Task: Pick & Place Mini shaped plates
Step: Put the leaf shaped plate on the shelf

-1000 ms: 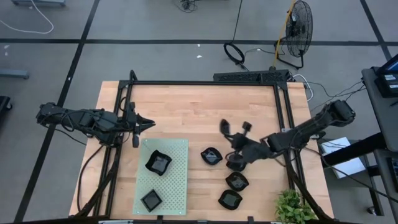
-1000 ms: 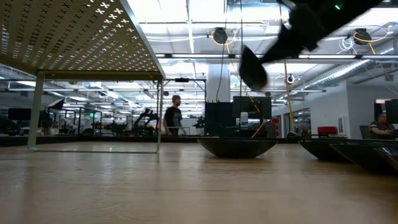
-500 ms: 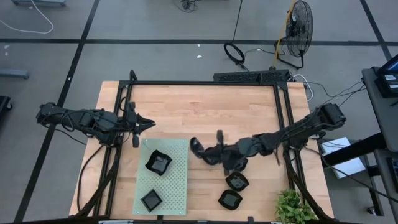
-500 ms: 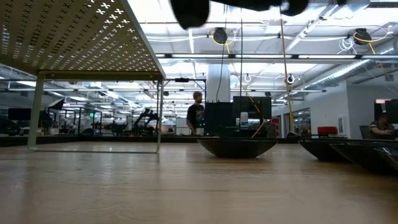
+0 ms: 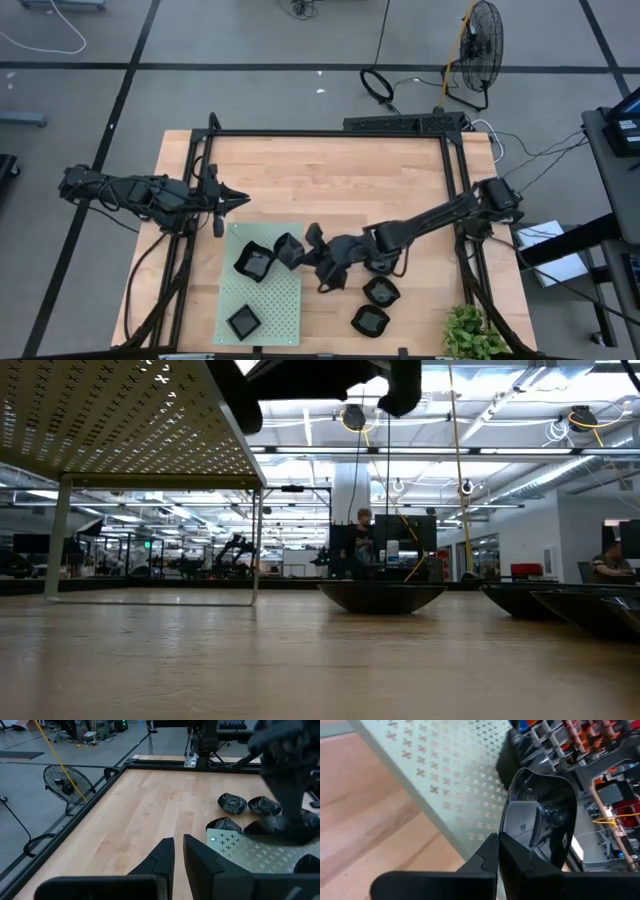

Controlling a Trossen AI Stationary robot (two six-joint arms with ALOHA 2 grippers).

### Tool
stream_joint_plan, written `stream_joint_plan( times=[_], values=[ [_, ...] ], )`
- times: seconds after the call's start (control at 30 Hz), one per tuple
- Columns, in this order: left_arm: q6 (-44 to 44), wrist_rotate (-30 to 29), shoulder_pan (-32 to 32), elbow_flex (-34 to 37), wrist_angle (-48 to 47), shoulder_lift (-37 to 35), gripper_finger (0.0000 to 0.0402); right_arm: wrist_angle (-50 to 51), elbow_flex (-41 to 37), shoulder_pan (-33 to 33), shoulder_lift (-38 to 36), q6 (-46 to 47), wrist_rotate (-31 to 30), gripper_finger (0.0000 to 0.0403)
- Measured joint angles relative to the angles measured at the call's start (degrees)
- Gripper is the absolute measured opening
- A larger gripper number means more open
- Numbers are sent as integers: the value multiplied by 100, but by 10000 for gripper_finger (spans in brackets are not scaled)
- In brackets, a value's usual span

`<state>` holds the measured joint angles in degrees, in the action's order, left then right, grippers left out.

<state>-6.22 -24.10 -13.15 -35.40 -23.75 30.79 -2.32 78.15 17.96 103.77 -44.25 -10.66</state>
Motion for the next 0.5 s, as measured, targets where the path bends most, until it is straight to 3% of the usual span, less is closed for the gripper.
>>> stream_joint_plan(
  times=[0.23, 0.5],
  values=[
    [0, 1, 0, 0, 1, 2, 47, 108, 9, 199, 54, 332, -281, 0],
    [0, 0, 0, 0, 1, 2, 47, 149, -14, 240, 54, 560, -153, 0]
  ],
)
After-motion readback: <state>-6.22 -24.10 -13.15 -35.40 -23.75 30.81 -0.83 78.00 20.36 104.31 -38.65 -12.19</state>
